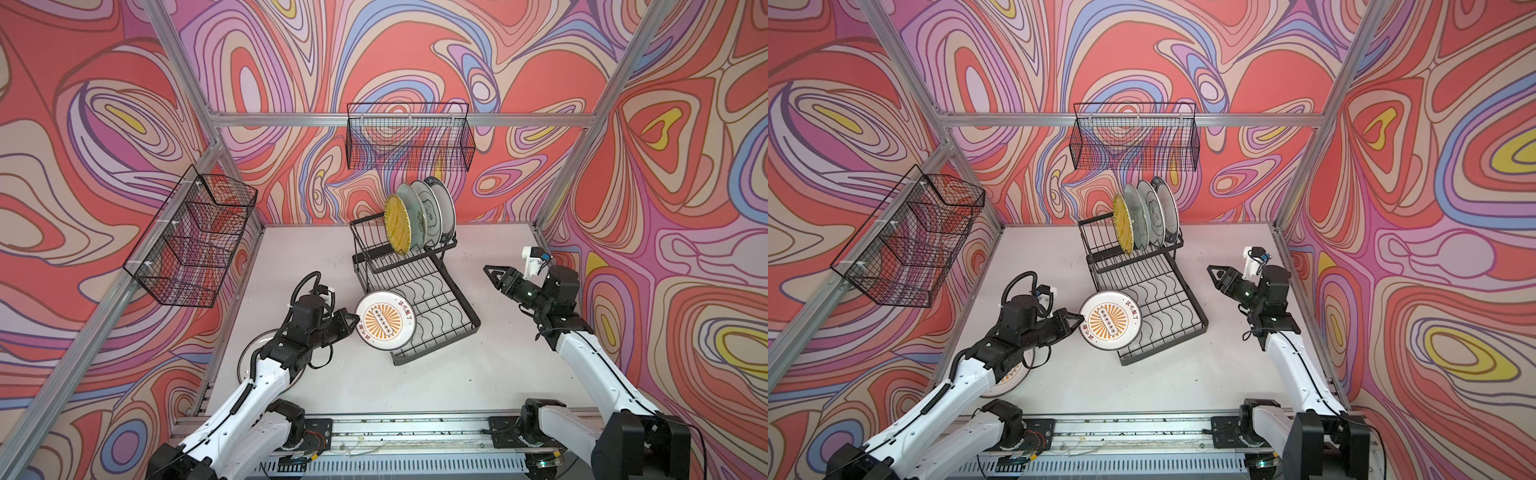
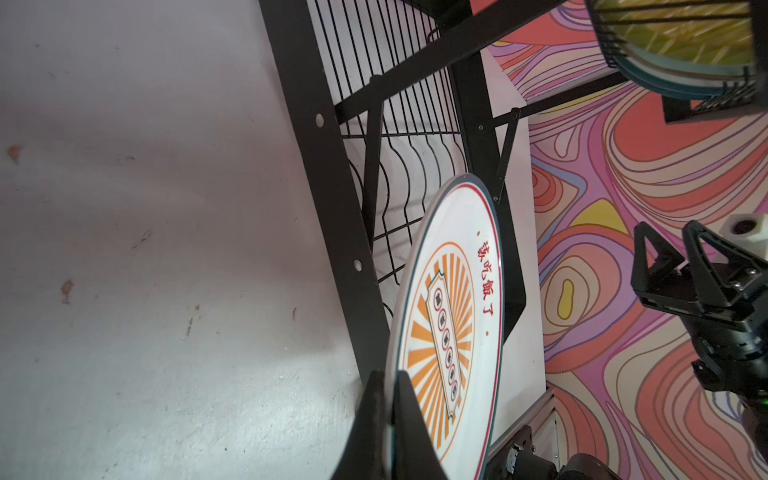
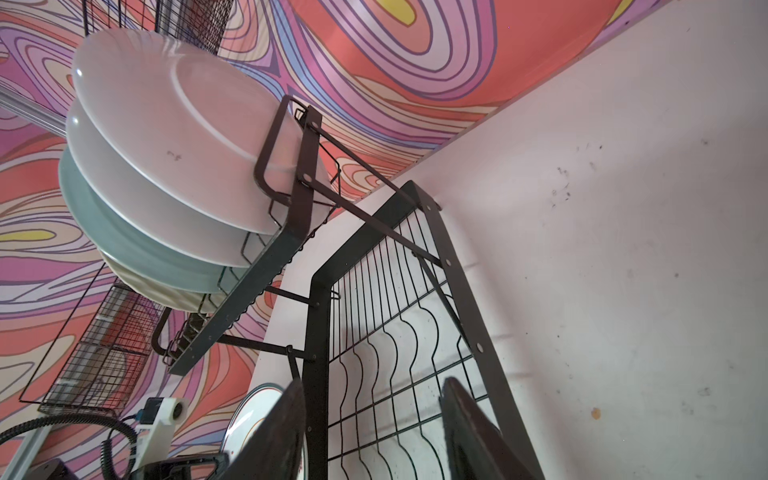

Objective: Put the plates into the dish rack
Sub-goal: 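Hold the sunburst plate with the left gripper while the right gripper grasps its rim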

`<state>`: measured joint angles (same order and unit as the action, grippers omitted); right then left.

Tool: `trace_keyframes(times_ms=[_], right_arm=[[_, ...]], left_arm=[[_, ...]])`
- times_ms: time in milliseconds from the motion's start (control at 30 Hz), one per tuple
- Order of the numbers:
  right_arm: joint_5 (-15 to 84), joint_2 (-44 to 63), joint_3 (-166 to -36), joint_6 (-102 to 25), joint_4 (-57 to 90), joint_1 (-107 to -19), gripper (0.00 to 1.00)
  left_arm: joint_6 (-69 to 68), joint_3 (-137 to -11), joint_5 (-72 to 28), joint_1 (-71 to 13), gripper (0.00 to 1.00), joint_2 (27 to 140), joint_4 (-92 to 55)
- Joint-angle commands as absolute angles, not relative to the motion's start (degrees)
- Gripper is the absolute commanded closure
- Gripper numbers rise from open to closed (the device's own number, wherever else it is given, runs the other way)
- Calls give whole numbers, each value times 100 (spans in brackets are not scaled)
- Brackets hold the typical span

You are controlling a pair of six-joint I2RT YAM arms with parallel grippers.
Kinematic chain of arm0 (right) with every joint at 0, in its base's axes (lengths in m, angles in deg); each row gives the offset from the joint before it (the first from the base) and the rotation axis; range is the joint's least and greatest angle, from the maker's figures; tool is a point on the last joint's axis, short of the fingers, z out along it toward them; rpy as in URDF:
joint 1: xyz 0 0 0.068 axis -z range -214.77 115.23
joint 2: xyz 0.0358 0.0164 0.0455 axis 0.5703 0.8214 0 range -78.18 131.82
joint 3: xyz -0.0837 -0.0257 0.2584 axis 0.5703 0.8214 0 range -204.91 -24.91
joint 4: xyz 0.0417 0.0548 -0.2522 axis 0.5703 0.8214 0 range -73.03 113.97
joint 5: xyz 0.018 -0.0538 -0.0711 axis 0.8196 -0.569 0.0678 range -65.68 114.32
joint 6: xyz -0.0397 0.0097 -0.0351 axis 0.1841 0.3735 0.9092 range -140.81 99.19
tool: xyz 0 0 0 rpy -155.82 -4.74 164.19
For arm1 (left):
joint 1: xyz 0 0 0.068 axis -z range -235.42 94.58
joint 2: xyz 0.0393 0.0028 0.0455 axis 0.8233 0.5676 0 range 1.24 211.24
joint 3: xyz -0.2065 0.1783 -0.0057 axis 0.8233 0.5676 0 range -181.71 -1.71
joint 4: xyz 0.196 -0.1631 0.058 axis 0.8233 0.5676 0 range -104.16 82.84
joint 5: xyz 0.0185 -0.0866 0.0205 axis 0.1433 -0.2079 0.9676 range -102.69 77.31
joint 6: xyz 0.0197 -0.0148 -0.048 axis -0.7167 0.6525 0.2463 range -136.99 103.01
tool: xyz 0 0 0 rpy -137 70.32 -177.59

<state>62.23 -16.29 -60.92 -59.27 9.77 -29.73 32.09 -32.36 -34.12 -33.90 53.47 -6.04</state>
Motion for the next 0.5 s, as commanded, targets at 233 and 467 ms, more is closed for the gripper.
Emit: trace_keyframes(times_ms=[233, 467], right_arm=[[7017, -1714, -5674, -6268, 563, -3267, 42], [6545, -1012, -5637, -6450, 38, -4477, 39]], left_arm=[[3742, -2898, -3370, -2949, 100, 6056, -2911], [3975, -2640, -3292, -2782, 100, 6276, -3795]])
